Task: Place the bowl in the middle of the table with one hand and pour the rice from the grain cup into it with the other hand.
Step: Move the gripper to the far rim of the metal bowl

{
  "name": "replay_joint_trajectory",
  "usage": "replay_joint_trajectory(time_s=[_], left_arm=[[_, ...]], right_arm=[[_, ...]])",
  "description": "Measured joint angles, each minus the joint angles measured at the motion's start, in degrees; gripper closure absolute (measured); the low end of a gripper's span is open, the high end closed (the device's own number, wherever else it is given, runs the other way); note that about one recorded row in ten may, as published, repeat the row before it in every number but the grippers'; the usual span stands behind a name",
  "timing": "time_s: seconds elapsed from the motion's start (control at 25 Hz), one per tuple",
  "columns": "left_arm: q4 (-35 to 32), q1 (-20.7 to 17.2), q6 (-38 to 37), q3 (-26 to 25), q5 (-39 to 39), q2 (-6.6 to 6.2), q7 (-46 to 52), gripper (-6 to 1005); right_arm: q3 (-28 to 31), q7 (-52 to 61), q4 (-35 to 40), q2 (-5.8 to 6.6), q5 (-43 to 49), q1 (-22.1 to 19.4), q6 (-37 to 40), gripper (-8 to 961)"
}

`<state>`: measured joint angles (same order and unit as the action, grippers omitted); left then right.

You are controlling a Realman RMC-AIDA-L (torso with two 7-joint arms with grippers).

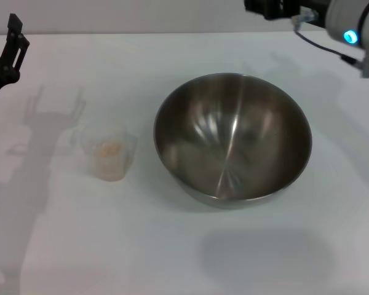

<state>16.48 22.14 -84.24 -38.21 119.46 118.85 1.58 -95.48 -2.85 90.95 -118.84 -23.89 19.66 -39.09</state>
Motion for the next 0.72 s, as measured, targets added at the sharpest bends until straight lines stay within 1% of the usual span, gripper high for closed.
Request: replay_joint_trajectory(time_s=[0.04,0.08,0.16,0.24,0.28,0.32,0.36,0.56,0.72], left_arm=[[0.0,0.0,0.0,0.0,0.0,-0.02,0.0,179],[0.0,0.0,0.0,0.0,0.0,-0.03,0.1,179],[0.0,0.0,-0.1,0.0,0.0,-0.03,0.1,180],[0.0,0.1,-0.1,0.0,0.0,-0.03,0.0,180],[0.0,0.1,-0.1,0.0,0.0,-0.03,0.0,180],[0.0,0.1,-0.1,0.0,0.0,-0.02,0.0,180],[0.0,0.1,-0.1,0.0,0.0,-0.02,0.0,181],[0.0,0.2,-0.3,0.0,0.0,-0.02,0.3,181],[0.0,0.3,-0.3,0.0,0.0,-0.02,0.4,182]], right_arm=[[1.9,-0.2,1.5,0.00,-0.2,1.1,-6.1,248],[3.7,-0.7,2.4,0.04,-0.6,2.3,-10.5,249],[8.2,-2.8,3.1,0.08,-2.5,5.3,-21.1,251],[12.9,-5.9,2.2,0.08,-5.2,8.5,-29.7,253],[16.7,-8.1,0.5,0.09,-6.7,11.3,-36.1,254],[18.1,-9.0,-0.3,0.12,-7.0,12.5,-39.0,255],[18.1,-9.0,-0.3,0.12,-7.0,12.5,-39.0,256],[21.1,-12.2,-4.7,0.99,-5.4,17.1,-46.8,261],[22.2,-13.9,-8.9,1.62,-5.1,19.0,-48.4,265]])
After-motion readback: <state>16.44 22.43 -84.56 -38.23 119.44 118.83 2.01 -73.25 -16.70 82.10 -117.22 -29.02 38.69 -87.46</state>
